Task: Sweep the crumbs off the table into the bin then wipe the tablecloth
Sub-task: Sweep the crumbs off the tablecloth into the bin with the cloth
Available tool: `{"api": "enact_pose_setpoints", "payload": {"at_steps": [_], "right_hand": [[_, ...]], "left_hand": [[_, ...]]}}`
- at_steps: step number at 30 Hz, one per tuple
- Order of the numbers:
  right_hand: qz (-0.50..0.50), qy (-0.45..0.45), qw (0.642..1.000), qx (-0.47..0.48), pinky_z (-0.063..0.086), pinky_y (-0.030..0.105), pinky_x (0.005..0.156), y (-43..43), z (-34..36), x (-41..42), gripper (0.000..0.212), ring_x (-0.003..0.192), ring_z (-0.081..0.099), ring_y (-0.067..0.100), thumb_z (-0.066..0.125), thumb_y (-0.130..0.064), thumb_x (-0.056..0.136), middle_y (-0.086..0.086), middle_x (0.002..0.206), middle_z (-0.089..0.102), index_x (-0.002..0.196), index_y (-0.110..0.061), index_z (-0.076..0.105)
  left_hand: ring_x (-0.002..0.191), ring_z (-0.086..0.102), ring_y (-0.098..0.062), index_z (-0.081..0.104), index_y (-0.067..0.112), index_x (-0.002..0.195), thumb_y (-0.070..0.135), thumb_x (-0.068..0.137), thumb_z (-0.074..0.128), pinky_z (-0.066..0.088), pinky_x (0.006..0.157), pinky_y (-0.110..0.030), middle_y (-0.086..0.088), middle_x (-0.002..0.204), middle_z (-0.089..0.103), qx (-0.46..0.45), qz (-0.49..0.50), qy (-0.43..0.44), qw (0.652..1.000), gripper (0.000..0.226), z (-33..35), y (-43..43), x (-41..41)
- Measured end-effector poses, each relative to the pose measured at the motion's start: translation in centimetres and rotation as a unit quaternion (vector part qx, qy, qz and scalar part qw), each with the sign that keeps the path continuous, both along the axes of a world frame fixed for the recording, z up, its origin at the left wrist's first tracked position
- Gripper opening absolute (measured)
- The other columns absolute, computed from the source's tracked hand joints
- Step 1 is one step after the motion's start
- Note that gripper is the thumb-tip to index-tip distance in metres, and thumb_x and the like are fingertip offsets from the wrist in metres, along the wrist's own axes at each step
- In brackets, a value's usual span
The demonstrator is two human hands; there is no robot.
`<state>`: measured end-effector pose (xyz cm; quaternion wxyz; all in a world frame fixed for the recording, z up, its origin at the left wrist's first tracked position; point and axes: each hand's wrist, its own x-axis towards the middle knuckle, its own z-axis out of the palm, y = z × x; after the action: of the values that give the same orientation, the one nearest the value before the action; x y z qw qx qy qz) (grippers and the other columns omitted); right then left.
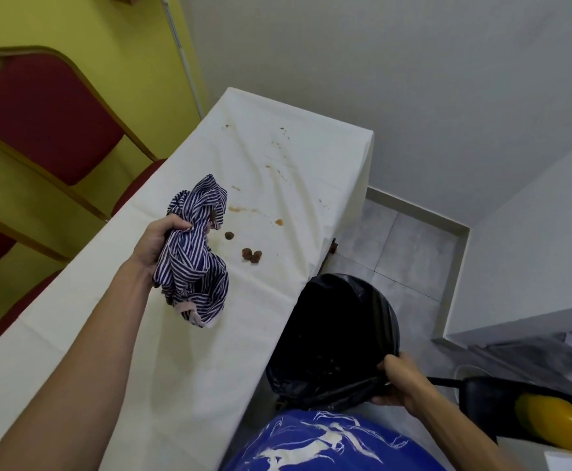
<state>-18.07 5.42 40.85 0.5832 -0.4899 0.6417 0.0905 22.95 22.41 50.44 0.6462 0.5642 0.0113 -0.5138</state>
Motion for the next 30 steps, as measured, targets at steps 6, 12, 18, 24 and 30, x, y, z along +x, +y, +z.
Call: {"api": "enact_pose_setpoints", "payload": {"at_steps": [6, 12, 18, 24, 30], "right_hand": [[0.006, 0.005, 1.000, 0.002, 0.058, 0.037, 0.052, -0.2, 0.1, 0.5, 0.020, 0.077, 0.070, 0.044, 0.040, 0.000, 0.097, 0.028, 0.097, 0.066, 0.112, 0.000, 0.054], [0.001, -0.002, 1.000, 0.007, 0.058, 0.037, 0.053, -0.1, 0.4, 0.4, 0.019, 0.081, 0.071, 0.042, 0.042, -0.001, 0.099, 0.027, 0.099, 0.066, 0.114, -0.002, 0.053], [-0.003, 0.004, 1.000, -0.003, 0.061, 0.045, 0.056, -0.3, 1.1, 1.1, 0.018, 0.082, 0.070, 0.043, 0.041, 0.003, 0.096, 0.026, 0.097, 0.066, 0.101, -0.007, 0.055], [-0.015, 0.001, 1.000, 0.004, 0.063, 0.050, 0.062, -0.3, 1.1, 1.7, 0.021, 0.080, 0.069, 0.041, 0.040, 0.004, 0.094, 0.024, 0.091, 0.067, 0.096, -0.009, 0.056], [-0.012, 0.006, 1.000, 0.014, 0.062, 0.046, 0.058, -0.3, 0.3, 1.4, 0.021, 0.082, 0.070, 0.042, 0.042, 0.004, 0.093, 0.026, 0.095, 0.067, 0.107, -0.002, 0.057]], "left_hand": [[0.066, 0.065, -0.025, 0.066, 0.008, 0.096, 0.015, 0.075, 0.061, 0.053, 0.064, -0.033, -0.015, 0.085, 0.065, 0.159, -0.059, -0.144, 0.975, 0.022, -0.3, -1.5, 1.7], [0.115, 0.057, -0.030, 0.051, 0.032, 0.140, 0.026, 0.067, 0.070, 0.050, 0.094, -0.041, -0.005, 0.133, 0.059, 0.346, -0.121, -0.339, 0.866, 0.075, -3.5, -3.7, 2.3], [0.095, 0.068, -0.023, 0.068, 0.029, 0.119, 0.022, 0.065, 0.071, 0.054, 0.088, -0.041, -0.003, 0.108, 0.073, 0.271, -0.264, -0.308, 0.873, 0.054, -2.6, -4.0, -3.8], [0.070, 0.068, -0.028, 0.069, 0.012, 0.098, 0.005, 0.070, 0.066, 0.051, 0.068, -0.035, -0.014, 0.082, 0.071, 0.153, -0.204, -0.181, 0.950, 0.029, 0.4, -2.7, -4.8], [0.089, 0.068, -0.032, 0.068, 0.016, 0.100, 0.006, 0.077, 0.065, 0.053, 0.073, -0.038, -0.015, 0.099, 0.072, 0.221, -0.114, -0.245, 0.937, 0.025, -1.5, -3.1, -2.0]]}}
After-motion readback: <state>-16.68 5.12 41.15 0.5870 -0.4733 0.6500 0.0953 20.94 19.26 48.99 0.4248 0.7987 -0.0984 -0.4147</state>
